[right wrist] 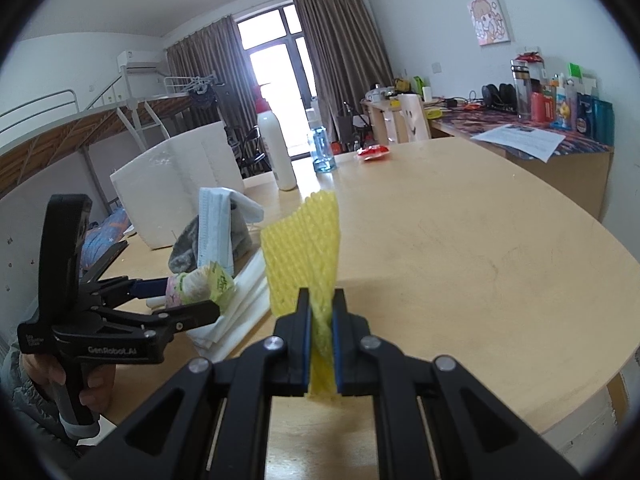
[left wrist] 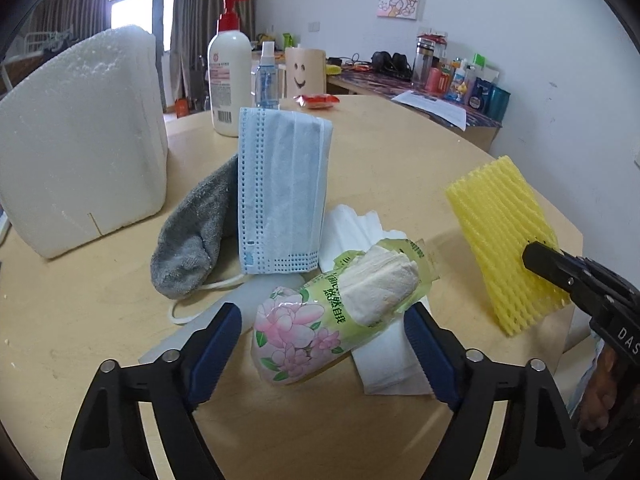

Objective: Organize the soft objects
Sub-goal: 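Grasp the pink floral package with the left tool while the right tool holds the net, then carry the package with the left tool while the right tool carries the net to the foam box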

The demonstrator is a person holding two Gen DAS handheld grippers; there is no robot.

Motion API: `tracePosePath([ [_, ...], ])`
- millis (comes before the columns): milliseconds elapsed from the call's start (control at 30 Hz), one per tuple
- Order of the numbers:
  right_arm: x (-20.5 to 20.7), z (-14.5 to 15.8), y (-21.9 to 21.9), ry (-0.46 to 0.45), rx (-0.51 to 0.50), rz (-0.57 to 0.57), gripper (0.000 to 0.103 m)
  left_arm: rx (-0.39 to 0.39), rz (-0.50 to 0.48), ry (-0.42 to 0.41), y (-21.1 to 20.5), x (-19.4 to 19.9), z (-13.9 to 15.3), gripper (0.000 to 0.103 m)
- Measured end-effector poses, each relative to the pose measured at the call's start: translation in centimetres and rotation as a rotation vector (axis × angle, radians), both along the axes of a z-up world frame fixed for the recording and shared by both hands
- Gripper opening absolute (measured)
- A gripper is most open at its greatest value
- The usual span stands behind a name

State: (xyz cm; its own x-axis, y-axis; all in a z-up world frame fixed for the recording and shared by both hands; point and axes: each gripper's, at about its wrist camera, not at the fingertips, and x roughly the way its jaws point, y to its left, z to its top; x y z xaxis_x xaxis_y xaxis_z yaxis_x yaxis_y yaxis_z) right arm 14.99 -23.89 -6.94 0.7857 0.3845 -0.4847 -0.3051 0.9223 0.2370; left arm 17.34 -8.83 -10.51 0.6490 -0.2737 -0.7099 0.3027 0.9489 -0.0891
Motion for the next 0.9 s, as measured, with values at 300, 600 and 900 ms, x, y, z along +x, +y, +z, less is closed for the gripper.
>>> tracePosePath([
  [300,0.0,-0.2,-0.4,0.006,0.012,0.007,0.011,0.007,-0.001,-0.01,-0.3,0.1,0.2,0.055],
  [600,-0.1,0.1,-0.5,-0.002,0.01,0.007,0.011,0.031,-0.01,-0.053,-0.6,-0.7,0.7,0.038],
  [900,-0.3,0.7,-0.2,-0.024,0.002,0.01,0.011,0.027,-0.035,-0.098,-0.4,-1.8,2.1,0.038],
])
